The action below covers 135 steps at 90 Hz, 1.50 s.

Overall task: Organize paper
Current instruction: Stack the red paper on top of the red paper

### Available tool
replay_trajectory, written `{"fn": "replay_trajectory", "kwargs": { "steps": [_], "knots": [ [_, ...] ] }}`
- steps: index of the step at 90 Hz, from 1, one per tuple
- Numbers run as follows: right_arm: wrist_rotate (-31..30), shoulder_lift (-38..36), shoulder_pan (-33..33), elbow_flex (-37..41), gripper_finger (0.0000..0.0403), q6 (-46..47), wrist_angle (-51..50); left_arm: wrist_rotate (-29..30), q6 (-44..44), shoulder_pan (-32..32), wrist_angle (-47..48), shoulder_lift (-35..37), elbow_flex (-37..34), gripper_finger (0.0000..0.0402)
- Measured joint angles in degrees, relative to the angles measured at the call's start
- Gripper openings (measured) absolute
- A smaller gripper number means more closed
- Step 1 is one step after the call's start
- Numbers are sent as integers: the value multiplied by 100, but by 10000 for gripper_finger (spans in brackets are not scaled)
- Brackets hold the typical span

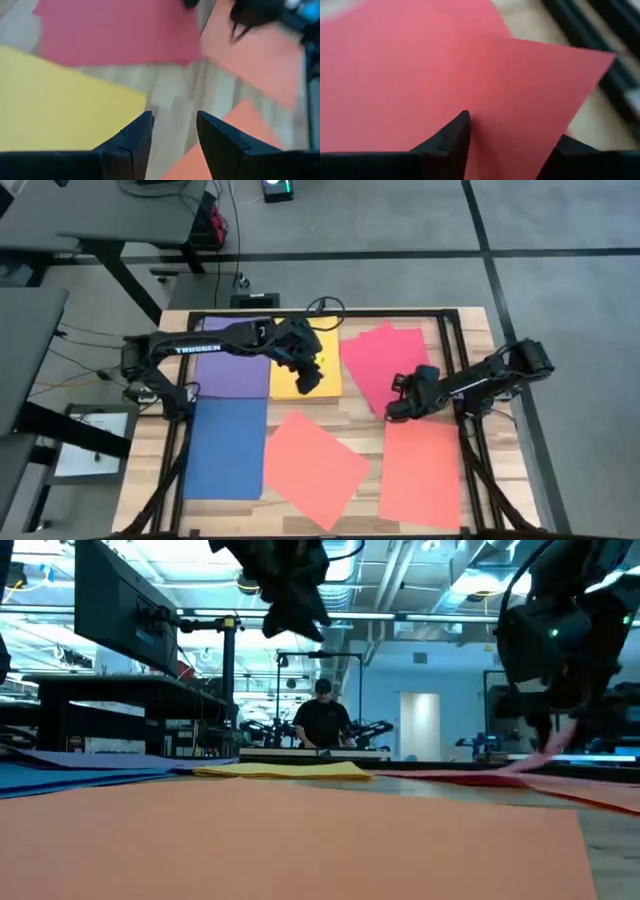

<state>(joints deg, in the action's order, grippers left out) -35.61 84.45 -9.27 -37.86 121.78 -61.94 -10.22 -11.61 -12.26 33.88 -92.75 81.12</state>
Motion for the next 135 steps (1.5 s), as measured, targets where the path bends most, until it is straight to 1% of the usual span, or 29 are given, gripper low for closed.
{"fn": "replay_trajectory", "kwargs": {
  "steps": [4, 13, 17, 22, 28, 37, 48, 56, 61, 66, 72, 78, 84, 97, 107, 115, 124, 131, 135],
  "knots": [
    [127, -146, -42, -50, 161, -151, -180, 6, 131, -14, -74, -36, 16, 138],
    [103, -512, -158, -203, 170, -499, -534, 17, 346, -29, -91, -98, -6, 138],
    [104, -658, -145, -237, 172, -493, -774, 9, 389, -36, -222, -118, 11, 138],
    [104, -805, -106, -275, 173, -329, -1068, -1, 467, -58, -150, -124, 7, 138],
    [106, -1000, -99, -333, 173, -270, -1209, 4, 643, -62, -162, -124, 2, 138],
    [104, -1286, -124, -498, 172, -899, -1185, 6, 991, -80, -106, -120, 2, 138],
    [309, -1487, -76, -747, 171, -2099, -1319, 2, 1336, -131, 156, -55, 4, 138],
    [272, -1568, 33, -951, 171, -3153, -1254, 7, 1629, -176, 414, -56, 5, 138],
    [151, -1594, 107, -1068, 171, -4108, -866, 12, 1821, -197, 558, -61, 5, 138],
    [127, -1596, 231, -1150, 171, -5346, -153, 9, 2022, -224, 711, -61, 5, 138],
    [456, -1559, 469, -1227, 171, -6647, 745, 6, 2269, -261, 902, -61, 5, 138],
    [748, -1433, 804, -1311, 171, -7413, 1169, 5, 2486, -306, 1107, -61, 5, 138],
    [867, -1264, 1147, -1455, 171, -7989, 980, 5, 2574, -365, 1260, -61, 5, 138],
    [845, -1107, 1872, -1862, 171, -8640, -164, 7, 2504, -481, 1504, -61, 5, 138],
    [843, -1102, 2415, -2108, 171, -9029, -667, 6, 2439, -541, 1641, -61, 5, 138],
    [910, -1104, 2723, -2328, 171, -9212, -1008, 7, 2435, -566, 1675, -61, 5, 138],
    [1385, -1104, 2784, -2569, 171, -9374, -1329, 5, 2341, -571, 1737, -61, 5, 138],
    [1988, -1104, 2780, -2770, 171, -9411, -1759, 4, 2223, -576, 1856, -61, 5, 138],
    [2206, -1115, 2749, -2836, 171, -9545, -1700, 4, 2152, -576, 1901, -61, 5, 138]
  ]
}}
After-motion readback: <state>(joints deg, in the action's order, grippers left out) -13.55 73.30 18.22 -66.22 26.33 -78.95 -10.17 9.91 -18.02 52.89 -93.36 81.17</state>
